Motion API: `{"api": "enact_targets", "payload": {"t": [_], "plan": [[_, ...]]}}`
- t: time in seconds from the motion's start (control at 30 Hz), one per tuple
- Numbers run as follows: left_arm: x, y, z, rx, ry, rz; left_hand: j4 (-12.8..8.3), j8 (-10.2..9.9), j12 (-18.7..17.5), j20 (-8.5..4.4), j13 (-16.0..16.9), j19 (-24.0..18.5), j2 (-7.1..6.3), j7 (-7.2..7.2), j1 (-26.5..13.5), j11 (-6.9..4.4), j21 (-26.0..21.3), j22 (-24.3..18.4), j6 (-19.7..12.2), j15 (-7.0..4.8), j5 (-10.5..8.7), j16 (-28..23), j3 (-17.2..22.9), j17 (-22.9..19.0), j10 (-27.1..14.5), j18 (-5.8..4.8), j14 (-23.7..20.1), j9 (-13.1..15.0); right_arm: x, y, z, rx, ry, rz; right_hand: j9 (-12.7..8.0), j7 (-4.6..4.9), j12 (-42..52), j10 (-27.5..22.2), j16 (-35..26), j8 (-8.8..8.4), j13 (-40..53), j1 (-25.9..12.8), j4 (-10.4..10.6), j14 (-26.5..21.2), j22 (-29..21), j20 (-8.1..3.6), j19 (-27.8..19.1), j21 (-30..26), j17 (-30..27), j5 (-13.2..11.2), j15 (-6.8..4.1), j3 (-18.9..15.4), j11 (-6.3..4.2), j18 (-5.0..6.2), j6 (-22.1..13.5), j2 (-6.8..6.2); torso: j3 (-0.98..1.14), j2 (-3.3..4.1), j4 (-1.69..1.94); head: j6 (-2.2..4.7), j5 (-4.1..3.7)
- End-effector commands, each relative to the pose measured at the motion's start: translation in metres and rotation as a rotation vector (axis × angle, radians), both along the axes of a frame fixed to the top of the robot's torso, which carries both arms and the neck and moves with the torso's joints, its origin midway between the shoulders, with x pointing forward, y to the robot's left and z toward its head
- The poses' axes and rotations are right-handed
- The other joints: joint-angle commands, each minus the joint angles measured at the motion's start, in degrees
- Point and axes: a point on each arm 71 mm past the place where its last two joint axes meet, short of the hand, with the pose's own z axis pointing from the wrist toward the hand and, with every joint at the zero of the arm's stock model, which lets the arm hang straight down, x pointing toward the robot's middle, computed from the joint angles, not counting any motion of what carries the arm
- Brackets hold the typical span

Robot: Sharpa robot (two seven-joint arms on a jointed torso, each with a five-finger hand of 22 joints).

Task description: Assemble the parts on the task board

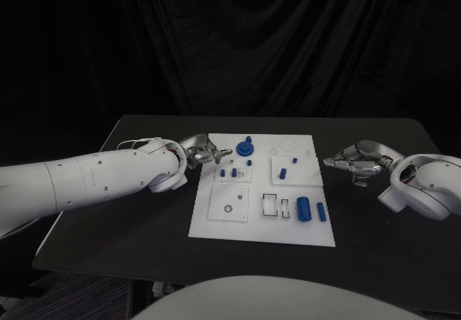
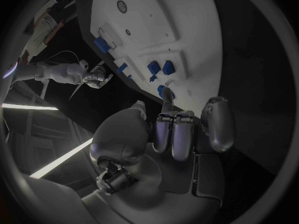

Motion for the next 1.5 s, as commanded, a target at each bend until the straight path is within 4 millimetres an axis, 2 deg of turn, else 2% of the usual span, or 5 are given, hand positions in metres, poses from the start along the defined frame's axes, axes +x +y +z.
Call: {"api": "enact_targets", "payload": {"t": [0.03, 0.37, 0.6, 0.9, 1.5], "plan": [[0.002, -0.001, 0.020, -0.087, -0.197, -0.031, 0.1, 0.3, 0.2, -0.11, 15.1, 0.4, -0.08, -0.44, 1.6, -0.50, 0.3, 7.8, -0.1, -0.30, 1.12, 0.2, -0.7, 15.1, 6.0, -0.04, 6.0, 0.4, 0.000, 0.001, 0.006, 0.042, -0.085, -0.006, 0.0, -0.07, 0.4, 0.7, 0.4, 0.44, 0.3, 0.2, 0.0, 0.5, 0.3, -0.07, 0.7, 0.6, 0.3, 0.3, -0.25, -0.4, -0.13, 0.32, 0.8, 0.28, -0.09, 0.06, 0.00, 0.01, 0.01], [0.004, -0.013, 0.030, -0.128, -0.155, -0.236, -6.0, -3.0, 0.2, 1.04, 15.1, -3.3, 0.64, 1.38, 19.6, 1.26, -3.5, 7.3, -6.1, 1.32, 9.72, 0.0, 4.0, 14.9, 6.0, 0.49, 5.8, -0.2, 0.000, 0.001, 0.009, 0.068, -0.127, -0.010, 0.1, -0.24, 0.6, 1.1, 0.8, 0.68, 0.5, 0.1, 0.0, 0.7, 0.5, -0.18, 1.1, 1.3, 0.5, 0.4, -0.38, -0.7, -0.29, 0.19, 1.3, 0.38, -0.04, 0.05, -0.09, 0.01, 0.36], [0.012, -0.028, 0.025, -0.127, -0.113, -0.349, -9.1, -7.0, -45.7, 4.88, -13.1, -24.3, -2.25, 5.61, 31.8, 5.84, -26.2, 2.9, -11.3, 6.20, 4.66, -27.9, 12.7, -21.3, -40.3, 3.76, -34.6, -4.0, 0.000, 0.001, 0.008, 0.069, -0.122, -0.010, 0.1, -0.30, 0.5, 0.9, 0.7, 0.75, 0.3, 0.3, -0.1, 0.7, 0.5, -0.23, 1.1, 1.1, 0.3, 0.6, -0.42, -0.7, -0.35, 0.21, 1.5, 0.43, 0.03, 0.09, 0.06, 0.01, 0.16], [0.022, -0.055, 0.024, 0.069, -0.283, -0.525, -11.4, -6.0, -61.9, 3.84, -30.0, -5.0, -9.35, 2.53, 35.7, 5.15, -3.8, 8.9, -13.4, 3.60, 1.00, -19.4, 18.3, -15.4, -44.5, 0.78, -14.2, -5.1, -0.002, 0.001, 0.005, 0.070, -0.111, -0.004, 0.1, -0.33, 0.4, 0.8, 0.6, 0.75, 0.1, 0.4, -0.1, 0.7, 0.4, -0.27, 1.1, 0.9, 0.2, 0.9, -0.46, -0.7, -0.39, 0.24, 1.5, 0.44, -0.10, 0.12, 0.02, 0.01, -0.19], [0.033, -0.086, 0.014, 0.292, -0.408, -0.630, -10.0, -9.8, -64.5, 3.32, -37.4, -3.1, -13.50, -0.21, 33.9, 5.09, -2.3, 9.4, -12.6, 3.35, 1.18, -18.4, 23.0, -18.0, -45.2, 0.37, -12.3, -23.2, -0.003, -0.001, 0.004, 0.067, -0.103, -0.009, 0.1, -0.34, 0.4, 0.8, 0.6, 0.74, 0.1, 0.5, -0.1, 0.7, 0.4, -0.29, 1.1, 0.8, 0.2, 1.1, -0.48, -0.7, -0.40, 0.25, 1.5, 0.43, -0.02, 0.00, -0.16, 0.01, -0.88]]}}
